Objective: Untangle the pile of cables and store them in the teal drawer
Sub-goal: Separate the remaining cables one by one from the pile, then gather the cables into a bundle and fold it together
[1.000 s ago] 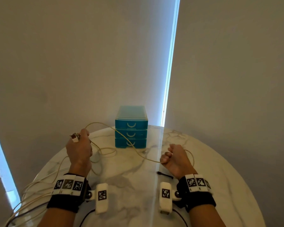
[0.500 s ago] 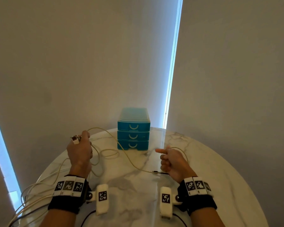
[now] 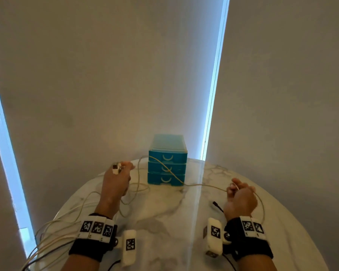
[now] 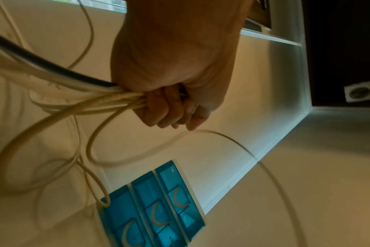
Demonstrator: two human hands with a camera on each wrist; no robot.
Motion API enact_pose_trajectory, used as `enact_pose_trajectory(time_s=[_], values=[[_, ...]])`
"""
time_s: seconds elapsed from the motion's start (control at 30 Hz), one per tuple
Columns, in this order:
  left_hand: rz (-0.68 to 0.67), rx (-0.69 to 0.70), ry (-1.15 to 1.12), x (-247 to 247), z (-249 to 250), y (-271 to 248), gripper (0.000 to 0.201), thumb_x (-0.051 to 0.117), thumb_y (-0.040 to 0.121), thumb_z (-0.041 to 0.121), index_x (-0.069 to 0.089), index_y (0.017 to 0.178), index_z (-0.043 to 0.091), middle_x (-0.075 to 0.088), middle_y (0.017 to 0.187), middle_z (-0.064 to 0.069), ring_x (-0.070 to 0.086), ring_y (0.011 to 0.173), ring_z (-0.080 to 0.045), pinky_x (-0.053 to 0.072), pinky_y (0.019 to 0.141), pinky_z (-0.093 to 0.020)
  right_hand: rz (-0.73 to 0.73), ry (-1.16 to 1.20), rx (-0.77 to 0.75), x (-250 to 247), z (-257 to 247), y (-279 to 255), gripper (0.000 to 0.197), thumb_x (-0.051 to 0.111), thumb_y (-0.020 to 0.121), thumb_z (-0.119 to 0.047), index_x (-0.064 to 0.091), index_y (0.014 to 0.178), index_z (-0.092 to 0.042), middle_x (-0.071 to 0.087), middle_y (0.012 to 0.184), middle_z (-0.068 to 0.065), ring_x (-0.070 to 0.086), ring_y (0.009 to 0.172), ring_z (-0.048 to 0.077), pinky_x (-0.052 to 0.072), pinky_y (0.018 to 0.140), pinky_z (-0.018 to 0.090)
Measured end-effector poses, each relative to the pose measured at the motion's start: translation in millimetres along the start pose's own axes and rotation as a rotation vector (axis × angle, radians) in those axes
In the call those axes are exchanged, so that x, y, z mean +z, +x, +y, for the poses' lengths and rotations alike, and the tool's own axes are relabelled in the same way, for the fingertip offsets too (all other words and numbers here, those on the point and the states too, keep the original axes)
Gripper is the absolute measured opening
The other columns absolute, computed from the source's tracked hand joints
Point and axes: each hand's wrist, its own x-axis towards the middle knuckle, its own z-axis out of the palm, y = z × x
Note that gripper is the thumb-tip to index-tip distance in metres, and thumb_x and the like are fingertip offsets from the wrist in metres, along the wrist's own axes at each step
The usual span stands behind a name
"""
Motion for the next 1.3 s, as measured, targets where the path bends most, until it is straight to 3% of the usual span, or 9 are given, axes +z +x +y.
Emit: enact_pose_trajectory(time_s=[0.1, 0.2, 0.33, 0.4, 0.6, 0.73, 0.87, 1.03, 1.3], values=[[0.029, 0.09, -0.018, 3, 11, -6, 0.014, 0.064, 0.103, 0.021, 0.072, 0.093, 0.016, 0.051, 0.057, 0.005, 0.041, 0.05, -0.012, 0.035, 0.046, -0.027, 0.088, -0.004, -0.106, 22, -16, 31, 0.021, 0.035, 0.106, -0.011, 0.053, 0.1, -0.019, 0.064, 0.069, -0.003, 0.048, 0.058, 0.014, 0.04, 0.04, 0.021], [0.087, 0.222, -0.094, 4, 20, -8, 0.027, 0.064, 0.103, 0.017, 0.064, 0.076, 0.019, 0.052, 0.058, 0.004, 0.044, 0.052, -0.012, 0.038, 0.051, -0.029, -0.034, -0.32, -0.081, 87, -20, 3, 0.016, 0.061, 0.105, -0.019, 0.069, 0.119, -0.017, 0.073, 0.105, 0.003, 0.067, 0.086, 0.018, 0.055, 0.063, 0.025], [0.152, 0.433, -0.188, 3, 32, -16, 0.032, 0.066, 0.101, 0.028, 0.058, 0.071, 0.022, 0.048, 0.057, 0.002, 0.04, 0.05, -0.017, 0.035, 0.051, -0.028, -0.974, -0.696, -0.131, 163, 6, -112, 0.043, 0.041, 0.113, -0.01, 0.05, 0.155, -0.014, 0.062, 0.149, 0.006, 0.06, 0.129, 0.016, 0.047, 0.109, 0.031], [0.165, 0.494, -0.248, 1, 37, -19, 0.031, 0.063, 0.097, 0.036, 0.055, 0.073, 0.018, 0.044, 0.058, -0.001, 0.037, 0.051, -0.019, 0.033, 0.05, -0.028, -1.241, -0.963, -0.417, 156, 32, -123, 0.043, 0.044, 0.113, -0.017, 0.056, 0.153, -0.02, 0.059, 0.154, -0.001, 0.057, 0.133, 0.014, 0.042, 0.115, 0.031], [0.059, 0.436, -0.047, 7, 37, -20, 0.038, 0.071, 0.101, 0.043, 0.06, 0.077, 0.014, 0.057, 0.063, 0.0, 0.052, 0.059, -0.02, 0.046, 0.06, -0.036, -0.874, -0.659, -0.393, 91, 20, -96, 0.027, 0.053, 0.109, -0.012, 0.078, 0.108, -0.022, 0.081, 0.1, -0.004, 0.075, 0.1, 0.013, 0.057, 0.077, 0.02], [-0.211, 0.22, 0.178, 20, 29, -26, 0.051, 0.092, 0.075, 0.055, 0.063, 0.099, 0.02, 0.074, 0.084, 0.013, 0.066, 0.071, 0.004, 0.052, 0.063, -0.014, -0.921, -0.692, -0.206, 40, 39, -81, 0.023, 0.056, 0.106, -0.005, 0.078, 0.109, -0.01, 0.081, 0.096, 0.008, 0.075, 0.093, 0.031, 0.06, 0.072, 0.03], [-0.446, 0.124, 0.314, 27, 7, -23, 0.063, 0.099, 0.073, 0.036, 0.055, 0.119, 0.03, 0.077, 0.115, 0.013, 0.076, 0.102, -0.003, 0.063, 0.093, -0.037, -1.021, -0.731, -0.148, 24, 44, -82, 0.023, 0.067, 0.104, -0.027, 0.073, 0.123, -0.018, 0.079, 0.108, 0.004, 0.076, 0.099, 0.028, 0.063, 0.075, 0.03], [-0.528, 0.174, 0.474, 28, 3, -23, 0.062, 0.092, 0.082, 0.023, 0.048, 0.124, 0.036, 0.073, 0.114, 0.01, 0.073, 0.093, 0.0, 0.061, 0.088, -0.033, -1.067, -0.831, -0.436, 24, 41, -92, 0.038, 0.076, 0.084, -0.058, 0.071, 0.118, -0.04, 0.072, 0.114, -0.02, 0.069, 0.106, 0.003, 0.062, 0.082, 0.022], [-0.549, 0.241, 0.657, 36, -3, -24, 0.053, 0.088, 0.087, 0.033, 0.048, 0.121, 0.031, 0.07, 0.111, 0.014, 0.069, 0.098, -0.002, 0.058, 0.087, -0.029, -1.054, -0.858, -0.604, 23, 49, -102, 0.014, 0.082, 0.091, -0.035, 0.078, 0.102, -0.042, 0.077, 0.105, -0.02, 0.07, 0.102, -0.002, 0.057, 0.092, 0.014]])
